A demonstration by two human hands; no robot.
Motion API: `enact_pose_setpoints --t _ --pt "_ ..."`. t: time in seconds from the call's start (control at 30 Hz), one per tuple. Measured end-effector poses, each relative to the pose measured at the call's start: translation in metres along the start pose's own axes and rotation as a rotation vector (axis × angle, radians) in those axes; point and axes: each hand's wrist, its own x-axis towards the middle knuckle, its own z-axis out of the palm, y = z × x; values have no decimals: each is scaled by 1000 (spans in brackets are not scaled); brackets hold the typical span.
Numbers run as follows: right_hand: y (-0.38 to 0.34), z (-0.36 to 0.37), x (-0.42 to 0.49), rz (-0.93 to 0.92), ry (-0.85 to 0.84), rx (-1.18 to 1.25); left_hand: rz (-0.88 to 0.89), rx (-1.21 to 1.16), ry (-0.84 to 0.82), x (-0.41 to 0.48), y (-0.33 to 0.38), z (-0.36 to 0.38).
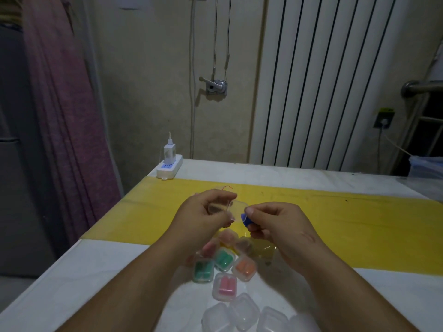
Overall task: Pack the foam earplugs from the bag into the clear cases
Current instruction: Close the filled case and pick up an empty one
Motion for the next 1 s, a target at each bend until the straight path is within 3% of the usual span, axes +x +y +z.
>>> enact_pose_setpoints --t 0.1,0.23,0.33,0.6,1.0 --pt "-2 0 -1 -16 24 24 19 109 31 1 -3 1" --pt "-6 -4 0 -210 180 43 20 123 76 1 -1 1" --pt "-6 2 -4 -304 153 60 26 162 71 0 -1 2" --pt "4 9 -3 -422 184 -369 7 106 57 0 -4 4" --pt "10 13 -1 -496 293 -585 -64 -142 59 -1 0 6"
